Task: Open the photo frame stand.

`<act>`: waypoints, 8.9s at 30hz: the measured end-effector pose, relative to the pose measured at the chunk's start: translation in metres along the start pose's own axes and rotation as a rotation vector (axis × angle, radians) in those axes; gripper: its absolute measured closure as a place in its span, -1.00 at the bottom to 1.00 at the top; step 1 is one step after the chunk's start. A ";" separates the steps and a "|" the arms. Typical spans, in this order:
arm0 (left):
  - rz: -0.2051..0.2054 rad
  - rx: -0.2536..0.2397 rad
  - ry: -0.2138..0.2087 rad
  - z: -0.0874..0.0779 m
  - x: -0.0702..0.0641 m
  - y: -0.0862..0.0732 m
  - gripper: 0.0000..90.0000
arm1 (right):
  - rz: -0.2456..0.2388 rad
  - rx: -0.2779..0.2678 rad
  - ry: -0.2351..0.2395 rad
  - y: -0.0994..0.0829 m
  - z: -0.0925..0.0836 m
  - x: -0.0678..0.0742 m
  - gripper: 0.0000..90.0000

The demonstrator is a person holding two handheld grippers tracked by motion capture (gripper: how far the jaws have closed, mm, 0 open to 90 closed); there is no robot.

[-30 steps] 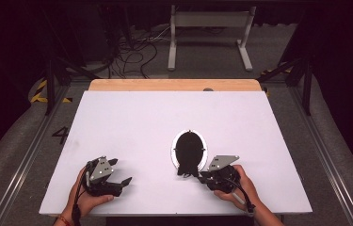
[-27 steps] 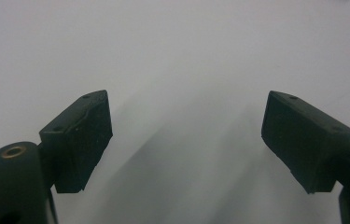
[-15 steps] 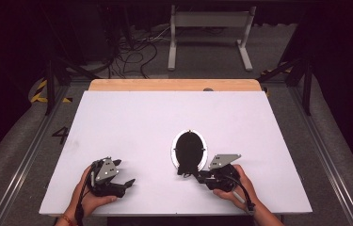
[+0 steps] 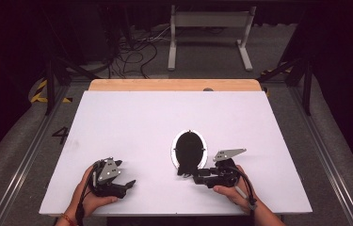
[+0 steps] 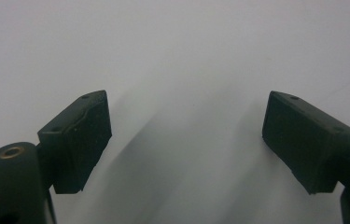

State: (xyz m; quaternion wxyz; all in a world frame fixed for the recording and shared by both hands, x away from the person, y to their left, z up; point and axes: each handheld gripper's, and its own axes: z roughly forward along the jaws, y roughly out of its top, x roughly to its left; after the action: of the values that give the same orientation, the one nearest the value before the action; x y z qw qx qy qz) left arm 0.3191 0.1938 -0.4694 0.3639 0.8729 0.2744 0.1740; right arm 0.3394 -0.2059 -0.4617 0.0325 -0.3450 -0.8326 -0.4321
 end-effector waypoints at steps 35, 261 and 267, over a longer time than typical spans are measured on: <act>0.091 0.027 -0.106 0.030 -0.018 0.059 -0.63 | 0.484 -0.240 0.142 0.004 0.013 -0.020 0.21; 0.196 -0.360 0.083 0.064 -0.027 0.128 0.47 | -0.143 -0.148 -0.168 0.013 0.009 0.008 0.78; 0.201 -0.364 0.083 0.065 -0.028 0.127 0.48 | -0.143 -0.144 -0.155 0.012 0.006 0.005 0.81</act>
State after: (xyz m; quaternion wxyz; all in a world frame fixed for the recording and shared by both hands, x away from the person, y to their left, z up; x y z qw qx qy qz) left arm 0.3747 0.0676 -0.4228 0.4847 0.8078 0.1648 0.2921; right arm 0.3444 -0.1940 -0.4553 -0.0877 -0.3186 -0.8219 -0.4640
